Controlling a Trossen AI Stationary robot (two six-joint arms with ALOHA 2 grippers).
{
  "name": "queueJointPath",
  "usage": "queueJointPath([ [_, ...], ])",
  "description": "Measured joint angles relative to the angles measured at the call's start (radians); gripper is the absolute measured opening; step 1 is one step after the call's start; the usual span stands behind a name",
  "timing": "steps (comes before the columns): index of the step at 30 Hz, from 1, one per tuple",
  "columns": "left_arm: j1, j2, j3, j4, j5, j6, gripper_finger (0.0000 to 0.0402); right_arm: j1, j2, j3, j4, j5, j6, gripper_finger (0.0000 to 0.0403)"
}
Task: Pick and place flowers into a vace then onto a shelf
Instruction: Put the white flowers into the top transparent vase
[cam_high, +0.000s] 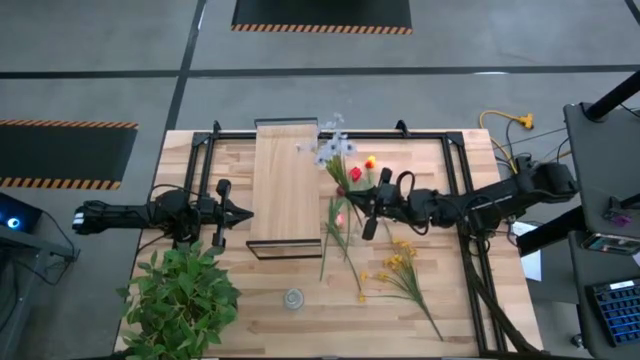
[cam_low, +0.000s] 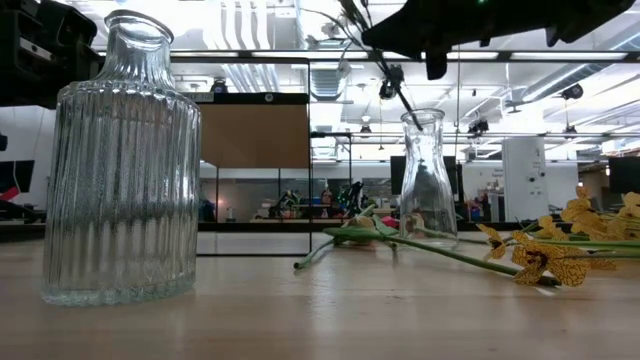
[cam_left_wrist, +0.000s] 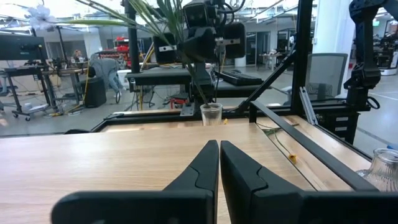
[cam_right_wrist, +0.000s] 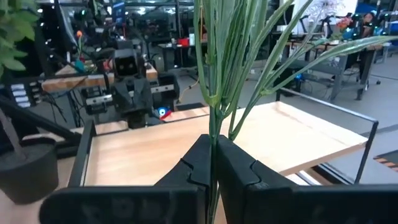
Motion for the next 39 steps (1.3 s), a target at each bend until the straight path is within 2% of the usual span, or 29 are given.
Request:
queueJointPath([
  [9,0.0,0.0,0.0,0.0,0.0,0.0,0.0,0.057,0.033,-0.003,0.043,0.006,-0.064,0.0009],
  [14,0.0,0.0,0.0,0.0,0.0,0.0,0.0,0.107,0.035,-0.023,0.054,0.11,-0.101,0.0009],
  [28,0.0,0.0,0.0,0.0,0.0,0.0,0.0,0.117,0.037,-0.128,0.119,0.139,-0.024,0.0011],
  [33,0.0,0.0,0.0,0.0,0.0,0.0,0.0,0.117,0.035,-0.128,0.119,0.128,-0.023,0.0043],
  [39,0.0,0.0,0.0,0.0,0.0,0.0,0.0,0.119,0.033,-0.127,0.117,0.126,-0.012,0.012],
])
